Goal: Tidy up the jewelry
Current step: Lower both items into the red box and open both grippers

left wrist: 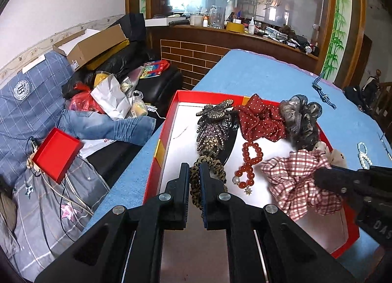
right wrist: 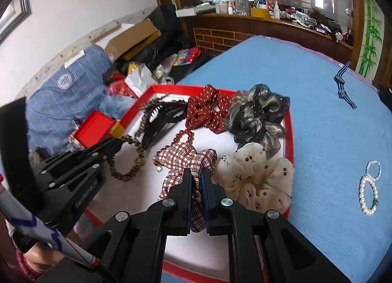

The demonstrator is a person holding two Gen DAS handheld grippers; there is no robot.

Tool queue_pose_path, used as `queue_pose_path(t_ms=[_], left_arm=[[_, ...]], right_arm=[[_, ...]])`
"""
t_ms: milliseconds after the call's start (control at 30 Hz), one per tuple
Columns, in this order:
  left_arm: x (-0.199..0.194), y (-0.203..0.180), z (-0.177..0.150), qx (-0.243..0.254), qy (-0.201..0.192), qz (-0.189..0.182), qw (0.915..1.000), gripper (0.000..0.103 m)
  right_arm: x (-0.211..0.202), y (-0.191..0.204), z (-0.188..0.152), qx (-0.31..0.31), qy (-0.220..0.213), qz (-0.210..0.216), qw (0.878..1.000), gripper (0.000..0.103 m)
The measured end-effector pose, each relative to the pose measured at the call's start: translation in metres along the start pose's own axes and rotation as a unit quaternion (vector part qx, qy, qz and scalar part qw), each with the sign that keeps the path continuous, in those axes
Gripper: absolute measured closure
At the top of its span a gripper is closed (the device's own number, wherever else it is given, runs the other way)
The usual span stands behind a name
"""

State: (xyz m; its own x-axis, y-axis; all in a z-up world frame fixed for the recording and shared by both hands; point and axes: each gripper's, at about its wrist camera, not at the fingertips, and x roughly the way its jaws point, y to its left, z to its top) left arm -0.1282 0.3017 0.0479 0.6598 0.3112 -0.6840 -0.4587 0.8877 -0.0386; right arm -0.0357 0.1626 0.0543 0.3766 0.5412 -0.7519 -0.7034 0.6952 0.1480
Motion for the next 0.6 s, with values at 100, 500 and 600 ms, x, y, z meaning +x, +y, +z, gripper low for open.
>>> queue_pose_path(t_ms=[100,500,600], left_arm=[[0.007,0.001,-0.001,-0.001,0.006,0.002,1.0000,0.095],[0.016,0.003,-0.001,-0.005,0.011,0.009,0.9999,0.095],[0.015,0.003,-0.001,-0.005,0.009,0.011,0.9999,0.095]], right_arm=[[0.010,0.000,0.001,0.000,0.007,-0.005,1.000,0.093],[0.020,0.003,0.005,-0.012,0.007,-0.028,1.000,0.092],[0.015,0.003,0.006,-0.011,0.001,-0.025,1.000,0.089]])
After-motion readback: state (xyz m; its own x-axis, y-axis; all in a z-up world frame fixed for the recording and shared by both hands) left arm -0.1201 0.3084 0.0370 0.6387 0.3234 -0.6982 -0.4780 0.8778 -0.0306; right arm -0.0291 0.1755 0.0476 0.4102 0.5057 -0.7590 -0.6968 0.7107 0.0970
